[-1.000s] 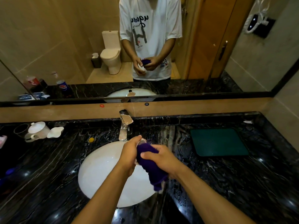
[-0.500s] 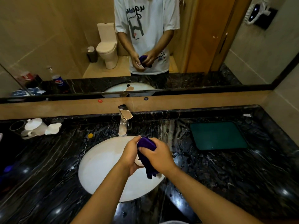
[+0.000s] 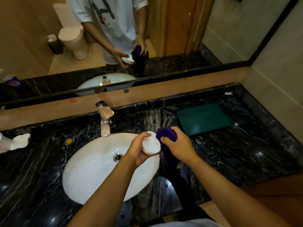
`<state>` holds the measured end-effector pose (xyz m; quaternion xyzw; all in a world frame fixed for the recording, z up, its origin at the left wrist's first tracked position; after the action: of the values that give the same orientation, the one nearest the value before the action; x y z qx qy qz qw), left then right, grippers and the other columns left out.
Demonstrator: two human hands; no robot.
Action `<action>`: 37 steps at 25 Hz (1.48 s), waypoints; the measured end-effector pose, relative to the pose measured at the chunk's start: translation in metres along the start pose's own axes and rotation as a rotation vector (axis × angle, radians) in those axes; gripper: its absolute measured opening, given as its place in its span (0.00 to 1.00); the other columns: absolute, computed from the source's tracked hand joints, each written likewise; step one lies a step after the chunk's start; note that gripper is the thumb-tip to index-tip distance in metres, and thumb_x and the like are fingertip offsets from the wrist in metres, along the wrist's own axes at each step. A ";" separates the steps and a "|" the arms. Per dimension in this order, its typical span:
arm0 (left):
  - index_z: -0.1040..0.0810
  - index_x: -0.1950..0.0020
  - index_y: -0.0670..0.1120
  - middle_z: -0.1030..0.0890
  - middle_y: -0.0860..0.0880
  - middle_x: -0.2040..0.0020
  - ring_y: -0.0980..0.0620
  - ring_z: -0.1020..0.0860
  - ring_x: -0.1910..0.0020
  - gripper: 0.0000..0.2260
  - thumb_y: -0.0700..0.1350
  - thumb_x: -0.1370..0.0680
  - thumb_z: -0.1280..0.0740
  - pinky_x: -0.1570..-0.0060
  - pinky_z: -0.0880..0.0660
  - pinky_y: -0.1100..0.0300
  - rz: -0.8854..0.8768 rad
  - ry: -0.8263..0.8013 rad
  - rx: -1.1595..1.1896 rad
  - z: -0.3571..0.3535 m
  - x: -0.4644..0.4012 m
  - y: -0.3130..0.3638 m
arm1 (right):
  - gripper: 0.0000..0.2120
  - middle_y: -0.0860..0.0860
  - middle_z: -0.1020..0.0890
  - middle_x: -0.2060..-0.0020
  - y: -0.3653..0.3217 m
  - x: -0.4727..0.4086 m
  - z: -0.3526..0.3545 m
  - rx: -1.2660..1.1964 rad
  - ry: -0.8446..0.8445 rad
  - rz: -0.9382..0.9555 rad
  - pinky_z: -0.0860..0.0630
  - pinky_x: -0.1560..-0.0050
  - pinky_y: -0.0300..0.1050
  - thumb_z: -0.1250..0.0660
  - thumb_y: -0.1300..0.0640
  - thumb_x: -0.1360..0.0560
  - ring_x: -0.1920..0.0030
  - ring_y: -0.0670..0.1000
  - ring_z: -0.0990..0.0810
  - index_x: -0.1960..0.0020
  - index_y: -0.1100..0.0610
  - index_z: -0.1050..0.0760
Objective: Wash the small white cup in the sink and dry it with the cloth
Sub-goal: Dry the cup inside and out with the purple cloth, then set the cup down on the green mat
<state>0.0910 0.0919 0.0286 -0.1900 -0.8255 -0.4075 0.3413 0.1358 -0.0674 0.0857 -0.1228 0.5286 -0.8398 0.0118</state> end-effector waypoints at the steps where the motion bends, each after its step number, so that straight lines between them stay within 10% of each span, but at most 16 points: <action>1: 0.25 0.32 0.40 0.18 0.35 0.41 0.35 0.18 0.47 0.19 0.40 0.23 0.36 0.44 0.20 0.37 -0.004 0.004 -0.001 -0.009 -0.007 -0.002 | 0.10 0.41 0.17 0.54 0.011 -0.004 0.013 -0.062 0.055 -0.038 0.25 0.61 0.35 0.27 0.46 0.29 0.55 0.41 0.19 0.50 0.41 0.25; 16: 0.17 0.50 0.45 0.15 0.46 0.55 0.47 0.17 0.57 0.10 0.31 0.24 0.30 0.69 0.19 0.59 -0.122 0.298 -0.316 -0.152 -0.157 -0.032 | 0.21 0.55 0.30 0.41 0.151 -0.191 0.252 0.209 0.405 -0.153 0.26 0.46 0.45 0.26 0.49 0.25 0.53 0.51 0.27 0.35 0.51 0.26; 25: 0.18 0.51 0.45 0.16 0.43 0.50 0.44 0.17 0.53 0.09 0.32 0.24 0.31 0.65 0.18 0.55 -0.123 0.358 -0.260 -0.159 -0.180 -0.031 | 0.25 0.59 0.28 0.37 0.188 -0.215 0.246 0.428 0.315 -0.197 0.27 0.36 0.58 0.30 0.43 0.24 0.38 0.63 0.29 0.32 0.54 0.25; 27: 0.19 0.51 0.45 0.16 0.43 0.51 0.44 0.18 0.53 0.09 0.32 0.24 0.31 0.66 0.18 0.55 -0.128 0.359 -0.244 -0.161 -0.180 -0.030 | 0.19 0.57 0.25 0.43 0.164 -0.206 0.242 0.367 0.357 -0.052 0.25 0.40 0.54 0.31 0.46 0.24 0.42 0.59 0.26 0.37 0.53 0.21; 31: 0.19 0.49 0.41 0.17 0.41 0.53 0.43 0.18 0.57 0.09 0.31 0.25 0.34 0.69 0.19 0.56 -0.135 0.310 -0.209 -0.174 -0.183 -0.031 | 0.18 0.51 0.19 0.51 0.142 -0.181 0.164 0.008 -0.162 -0.059 0.19 0.48 0.53 0.31 0.47 0.23 0.55 0.53 0.17 0.34 0.48 0.20; 37: 0.22 0.44 0.41 0.19 0.41 0.48 0.40 0.20 0.48 0.09 0.36 0.23 0.37 0.52 0.20 0.44 -0.171 0.306 -0.202 -0.176 -0.191 -0.032 | 0.17 0.47 0.19 0.55 0.152 -0.182 0.155 -0.020 -0.062 -0.095 0.17 0.54 0.53 0.35 0.59 0.22 0.59 0.53 0.18 0.35 0.48 0.18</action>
<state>0.2764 -0.0750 -0.0494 -0.0883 -0.7320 -0.5400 0.4059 0.3297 -0.2440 -0.0213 -0.1739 0.5298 -0.8300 -0.0131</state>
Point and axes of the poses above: each hand's wrist, its own x-axis away from the middle knuckle, its own z-axis out of the back of the hand, y = z × x, the point moved 9 cm from there along -x, towards the middle knuckle
